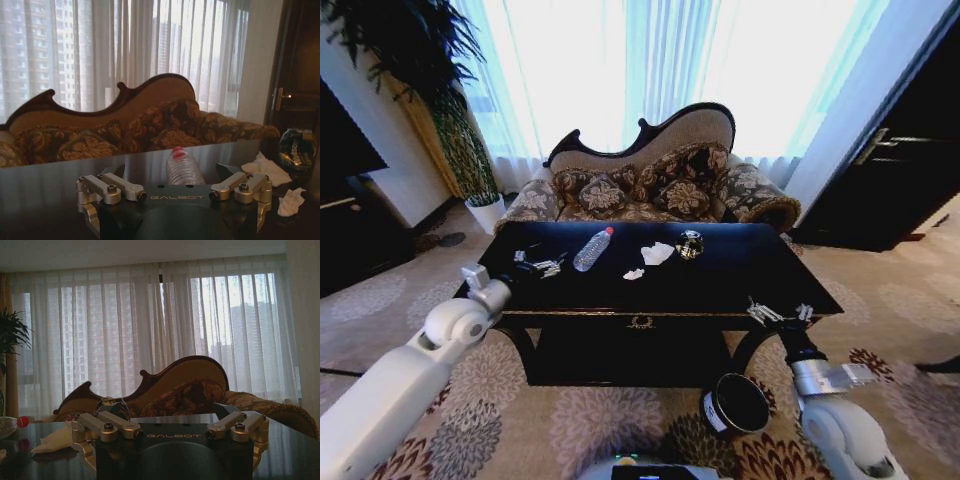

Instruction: Move to the front of the table and place the trash on the table into the trash bin.

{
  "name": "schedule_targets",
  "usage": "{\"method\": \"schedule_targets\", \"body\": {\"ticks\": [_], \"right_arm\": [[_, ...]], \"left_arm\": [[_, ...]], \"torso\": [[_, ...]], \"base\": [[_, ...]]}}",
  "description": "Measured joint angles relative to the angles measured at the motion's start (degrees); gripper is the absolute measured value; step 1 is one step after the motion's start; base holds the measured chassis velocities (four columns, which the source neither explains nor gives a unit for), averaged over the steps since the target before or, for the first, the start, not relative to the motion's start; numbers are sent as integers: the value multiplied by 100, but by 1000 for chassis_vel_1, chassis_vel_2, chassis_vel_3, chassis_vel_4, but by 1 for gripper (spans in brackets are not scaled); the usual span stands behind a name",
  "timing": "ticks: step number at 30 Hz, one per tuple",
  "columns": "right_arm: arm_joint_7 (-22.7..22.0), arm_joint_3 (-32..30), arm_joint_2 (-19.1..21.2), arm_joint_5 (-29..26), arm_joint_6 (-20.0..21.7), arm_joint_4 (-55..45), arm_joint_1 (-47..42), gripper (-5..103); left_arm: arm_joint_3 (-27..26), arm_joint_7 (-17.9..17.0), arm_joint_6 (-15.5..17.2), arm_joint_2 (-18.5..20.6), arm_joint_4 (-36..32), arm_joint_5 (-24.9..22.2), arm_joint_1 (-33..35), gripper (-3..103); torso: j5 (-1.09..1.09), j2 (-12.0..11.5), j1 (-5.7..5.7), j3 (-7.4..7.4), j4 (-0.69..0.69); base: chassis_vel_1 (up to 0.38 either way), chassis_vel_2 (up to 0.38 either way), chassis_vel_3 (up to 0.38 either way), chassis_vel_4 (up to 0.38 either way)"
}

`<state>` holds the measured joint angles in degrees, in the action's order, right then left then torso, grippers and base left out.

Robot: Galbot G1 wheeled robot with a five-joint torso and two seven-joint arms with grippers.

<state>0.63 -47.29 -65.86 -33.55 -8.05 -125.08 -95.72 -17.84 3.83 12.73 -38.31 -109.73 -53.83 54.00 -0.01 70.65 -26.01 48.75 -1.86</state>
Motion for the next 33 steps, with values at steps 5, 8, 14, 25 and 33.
{"method": "schedule_targets", "body": {"ticks": [5,8,14,25,33], "right_arm": [[4,-12,6,0,13,26,9,100],[3,-17,8,3,30,65,24,100],[-2,-62,-48,1,33,65,-4,100],[-43,-150,-52,-90,79,-12,-49,100],[-109,-105,-64,-162,164,-132,-13,100]], "left_arm": [[419,11,-10,-171,317,221,-428,100],[754,27,-20,-335,590,320,-686,100],[1053,84,-39,-471,786,391,-928,100],[1360,153,-148,-703,1153,658,-1138,100],[1392,151,-222,-907,1264,833,-1148,88]], "torso": [[1,0,0,0,0],[0,0,0,0,-1],[0,0,0,0,0],[0,0,0,0,0],[0,0,0,0,0]], "base": [[0,0,0,0],[0,0,0,0],[0,0,0,0],[0,0,0,0],[0,0,0,0]]}}
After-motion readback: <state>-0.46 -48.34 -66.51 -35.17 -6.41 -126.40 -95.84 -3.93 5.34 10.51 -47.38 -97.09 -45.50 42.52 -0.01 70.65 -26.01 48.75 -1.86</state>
